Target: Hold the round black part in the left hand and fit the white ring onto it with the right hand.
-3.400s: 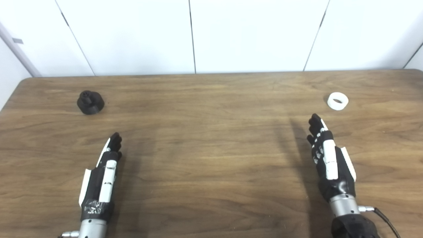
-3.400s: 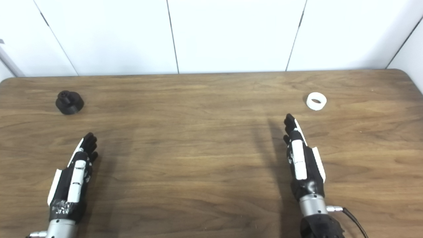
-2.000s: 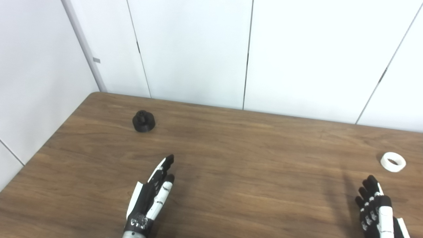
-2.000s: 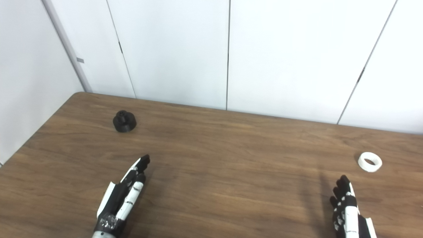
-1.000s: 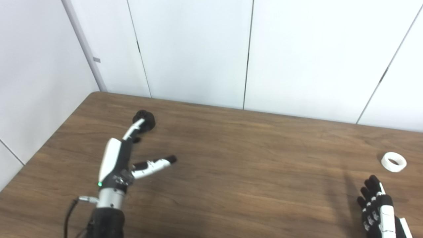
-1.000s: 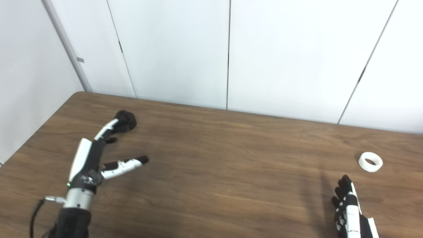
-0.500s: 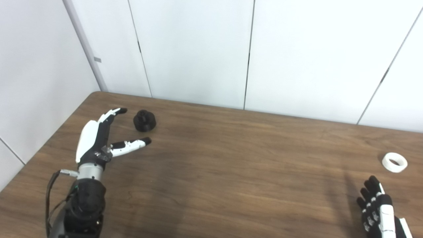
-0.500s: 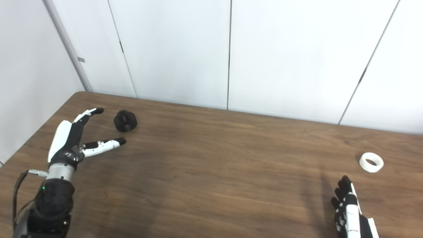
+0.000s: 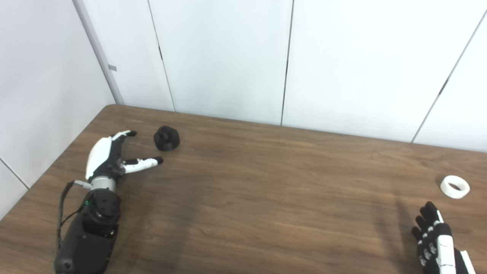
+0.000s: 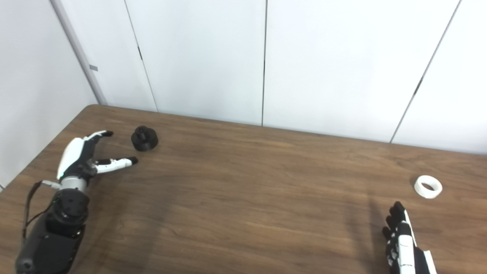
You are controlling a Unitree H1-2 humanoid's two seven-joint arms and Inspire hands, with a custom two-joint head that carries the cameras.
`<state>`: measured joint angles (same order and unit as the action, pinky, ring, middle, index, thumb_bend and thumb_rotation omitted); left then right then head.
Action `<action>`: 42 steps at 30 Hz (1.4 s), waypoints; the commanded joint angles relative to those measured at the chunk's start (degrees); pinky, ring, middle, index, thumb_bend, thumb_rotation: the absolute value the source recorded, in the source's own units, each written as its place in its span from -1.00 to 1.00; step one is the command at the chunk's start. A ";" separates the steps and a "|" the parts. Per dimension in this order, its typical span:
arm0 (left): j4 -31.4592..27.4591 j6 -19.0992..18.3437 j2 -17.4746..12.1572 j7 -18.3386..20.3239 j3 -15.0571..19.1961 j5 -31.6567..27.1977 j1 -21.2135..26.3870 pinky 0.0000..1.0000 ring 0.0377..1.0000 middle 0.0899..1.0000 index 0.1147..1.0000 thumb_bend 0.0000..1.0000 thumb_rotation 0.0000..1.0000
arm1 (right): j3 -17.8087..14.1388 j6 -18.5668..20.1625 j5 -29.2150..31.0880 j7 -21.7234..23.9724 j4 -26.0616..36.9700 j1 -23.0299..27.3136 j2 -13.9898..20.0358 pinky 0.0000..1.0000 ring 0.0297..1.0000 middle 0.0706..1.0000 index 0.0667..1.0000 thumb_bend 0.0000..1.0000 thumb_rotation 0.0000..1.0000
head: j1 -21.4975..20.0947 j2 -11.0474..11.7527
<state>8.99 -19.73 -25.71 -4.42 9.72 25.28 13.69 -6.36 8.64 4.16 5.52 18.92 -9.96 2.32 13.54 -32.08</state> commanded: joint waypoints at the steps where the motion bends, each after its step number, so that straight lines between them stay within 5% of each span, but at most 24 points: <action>1: 1.14 0.84 -2.65 -2.16 -0.39 1.43 3.68 1.00 1.00 0.88 0.63 1.00 -0.37 | 0.26 -1.06 0.34 -0.06 2.22 -3.29 0.64 1.00 1.00 1.00 0.98 -0.33 1.00 | 0.06 -0.03; 11: 9.19 2.60 -4.49 -0.89 -6.13 1.78 8.29 1.00 1.00 0.90 0.65 1.00 -0.26 | 0.47 -0.99 0.25 -0.17 2.18 -3.35 0.82 1.00 1.00 1.00 0.99 -0.37 1.00 | -0.13 -0.01; 29: 23.82 10.82 -3.75 -6.87 -8.66 1.19 15.30 1.00 0.97 0.85 0.57 1.00 -0.40 | 0.82 -1.58 0.01 -0.48 1.81 -3.45 0.75 1.00 1.00 1.00 0.99 -0.35 1.00 | -0.91 0.16; 42: 24.92 10.51 -3.31 -6.86 -8.99 -0.60 16.60 1.00 0.98 0.84 0.56 1.00 -0.36 | 0.85 -1.64 -0.48 -0.74 1.77 -3.65 0.65 1.00 1.00 1.00 0.97 -0.31 1.00 | -0.92 -0.19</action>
<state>34.38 -10.22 -27.55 -10.13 0.54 24.74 27.25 -5.72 8.68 3.61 4.90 19.25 -10.21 2.38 12.57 -32.25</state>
